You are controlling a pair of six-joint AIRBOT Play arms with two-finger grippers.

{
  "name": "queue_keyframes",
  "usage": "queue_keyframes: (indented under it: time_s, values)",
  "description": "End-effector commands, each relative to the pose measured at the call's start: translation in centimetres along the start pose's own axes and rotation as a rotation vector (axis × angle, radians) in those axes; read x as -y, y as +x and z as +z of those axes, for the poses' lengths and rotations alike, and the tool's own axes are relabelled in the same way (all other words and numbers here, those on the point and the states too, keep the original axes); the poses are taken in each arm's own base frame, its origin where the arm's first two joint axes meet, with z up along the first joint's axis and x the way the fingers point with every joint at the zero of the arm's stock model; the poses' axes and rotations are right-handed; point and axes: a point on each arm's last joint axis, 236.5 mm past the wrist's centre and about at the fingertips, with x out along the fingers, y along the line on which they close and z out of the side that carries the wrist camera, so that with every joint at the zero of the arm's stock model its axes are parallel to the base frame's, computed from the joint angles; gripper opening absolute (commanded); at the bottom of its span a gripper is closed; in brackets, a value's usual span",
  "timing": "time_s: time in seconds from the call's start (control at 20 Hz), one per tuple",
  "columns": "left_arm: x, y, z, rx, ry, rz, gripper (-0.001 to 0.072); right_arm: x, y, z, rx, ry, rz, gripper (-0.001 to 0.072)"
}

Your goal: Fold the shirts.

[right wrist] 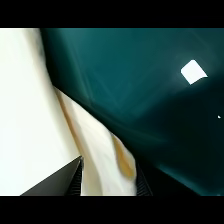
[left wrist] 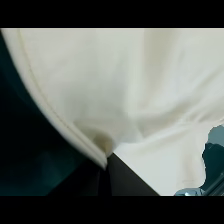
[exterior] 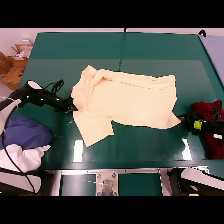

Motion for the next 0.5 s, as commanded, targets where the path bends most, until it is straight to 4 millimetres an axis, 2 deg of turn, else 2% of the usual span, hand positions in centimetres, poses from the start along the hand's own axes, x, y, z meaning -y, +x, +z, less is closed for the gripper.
queue_keyframes:
  time_s: [0.0, 0.05, 0.15, 0.3, 0.4, 0.45]
  values:
    - [0.2, 0.0, -0.2, -0.007, 0.001, -0.007, 0.0028, -0.5, 2.4, -0.4, -0.015, -0.015, 0.004, 0.0393]
    - [0.2, 0.0, -0.3, -0.012, 0.001, -0.009, 0.0028, -0.6, 2.5, -0.6, -0.024, -0.026, 0.004, 0.0355]
    - [0.3, 0.0, -0.6, -0.024, 0.001, -0.014, 0.0028, -0.8, 2.5, -0.8, -0.034, -0.032, 0.011, 0.0324]
    - [0.4, -0.1, -0.7, -0.03, 0.002, -0.017, 0.0027, -1.5, 2.3, -1.5, -0.072, -0.059, 0.036, 0.0037]
    - [1.5, -1.1, -0.3, -0.024, 0.032, -0.027, 0.0026, -3.6, 1.3, -1.0, -0.092, -0.083, 0.079, 0.0014]
    - [2.6, -2.5, 0.5, 0.006, 0.068, -0.028, 0.0026, -5.7, 0.0, 0.1, -0.079, -0.109, 0.114, 0.0014]
